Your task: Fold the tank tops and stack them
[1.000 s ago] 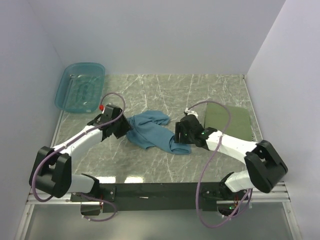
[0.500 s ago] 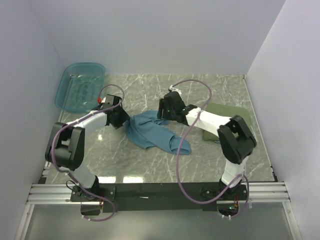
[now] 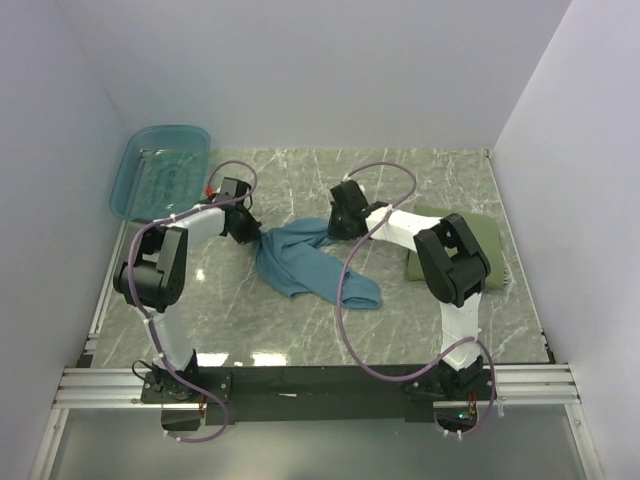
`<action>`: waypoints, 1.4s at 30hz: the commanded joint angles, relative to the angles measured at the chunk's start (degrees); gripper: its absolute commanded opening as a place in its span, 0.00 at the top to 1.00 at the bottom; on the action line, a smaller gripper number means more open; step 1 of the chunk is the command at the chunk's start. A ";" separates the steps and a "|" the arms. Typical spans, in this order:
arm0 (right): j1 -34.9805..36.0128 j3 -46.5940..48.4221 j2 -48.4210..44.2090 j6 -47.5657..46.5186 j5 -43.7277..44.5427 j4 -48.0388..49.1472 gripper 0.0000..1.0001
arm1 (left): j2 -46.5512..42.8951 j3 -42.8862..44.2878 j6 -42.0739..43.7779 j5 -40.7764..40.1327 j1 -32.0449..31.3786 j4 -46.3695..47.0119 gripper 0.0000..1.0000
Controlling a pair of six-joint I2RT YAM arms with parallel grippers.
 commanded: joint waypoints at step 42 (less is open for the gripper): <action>-1.44 -41.72 -44.64 2.85 1.95 9.91 0.32 | -39.63 -23.68 1.83 3.39 4.03 0.14 0.45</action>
